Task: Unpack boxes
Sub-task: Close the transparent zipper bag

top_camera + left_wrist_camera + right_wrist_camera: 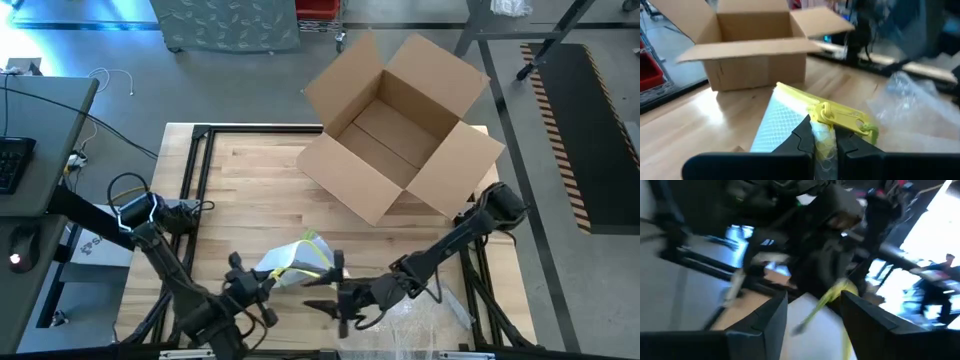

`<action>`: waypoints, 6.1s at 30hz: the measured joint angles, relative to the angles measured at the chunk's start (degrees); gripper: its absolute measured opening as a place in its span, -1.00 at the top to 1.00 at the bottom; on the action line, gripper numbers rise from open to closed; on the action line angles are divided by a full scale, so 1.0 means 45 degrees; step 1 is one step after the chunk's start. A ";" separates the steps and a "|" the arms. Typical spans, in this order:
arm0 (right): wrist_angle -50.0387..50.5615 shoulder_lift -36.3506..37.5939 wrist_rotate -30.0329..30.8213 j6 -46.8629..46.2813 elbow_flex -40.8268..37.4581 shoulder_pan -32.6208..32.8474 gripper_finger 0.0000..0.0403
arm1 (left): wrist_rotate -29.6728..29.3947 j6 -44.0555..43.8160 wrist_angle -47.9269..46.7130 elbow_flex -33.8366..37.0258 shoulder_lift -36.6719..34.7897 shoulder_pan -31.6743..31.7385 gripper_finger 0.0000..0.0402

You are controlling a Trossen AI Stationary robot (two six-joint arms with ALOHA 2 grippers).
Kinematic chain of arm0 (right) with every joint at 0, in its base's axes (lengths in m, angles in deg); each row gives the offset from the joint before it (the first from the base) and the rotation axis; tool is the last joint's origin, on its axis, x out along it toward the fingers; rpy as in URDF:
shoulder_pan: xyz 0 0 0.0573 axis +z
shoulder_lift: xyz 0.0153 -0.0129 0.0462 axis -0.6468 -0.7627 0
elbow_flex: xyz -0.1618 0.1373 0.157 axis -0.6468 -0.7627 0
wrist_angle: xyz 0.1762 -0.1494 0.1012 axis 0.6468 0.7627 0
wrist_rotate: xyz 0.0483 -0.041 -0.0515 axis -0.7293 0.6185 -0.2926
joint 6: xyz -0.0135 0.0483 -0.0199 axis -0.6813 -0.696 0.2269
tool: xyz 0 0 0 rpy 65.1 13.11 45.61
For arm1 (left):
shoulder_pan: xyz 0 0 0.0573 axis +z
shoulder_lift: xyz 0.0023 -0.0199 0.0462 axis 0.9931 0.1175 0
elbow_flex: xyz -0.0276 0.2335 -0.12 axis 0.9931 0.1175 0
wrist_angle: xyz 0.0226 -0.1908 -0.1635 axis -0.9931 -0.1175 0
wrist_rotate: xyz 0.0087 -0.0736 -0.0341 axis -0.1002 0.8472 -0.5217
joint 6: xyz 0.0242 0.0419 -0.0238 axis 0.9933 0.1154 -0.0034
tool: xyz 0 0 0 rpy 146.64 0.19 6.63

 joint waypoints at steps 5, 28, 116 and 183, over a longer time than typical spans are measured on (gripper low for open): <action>0.0577 -0.1323 0.1575 0.2251 0.1754 -0.0008 -0.07 | 0.1265 0.2822 0.1963 0.0000 0.0000 0.0594 1.00; 0.3117 -0.2163 0.4608 0.1146 0.3006 0.0070 0.96 | 0.2090 0.5023 0.3422 0.0000 0.0005 0.0574 1.00; 1.8023 -0.0795 0.0450 -1.1438 0.3759 0.0495 1.00 | 0.2739 0.4886 0.0728 -0.0010 0.0000 -0.2569 1.00; 1.6774 -0.1073 0.1332 -1.2573 0.2679 0.1513 0.94 | 0.0291 0.7256 0.3050 -0.1545 -0.0124 -0.0398 1.00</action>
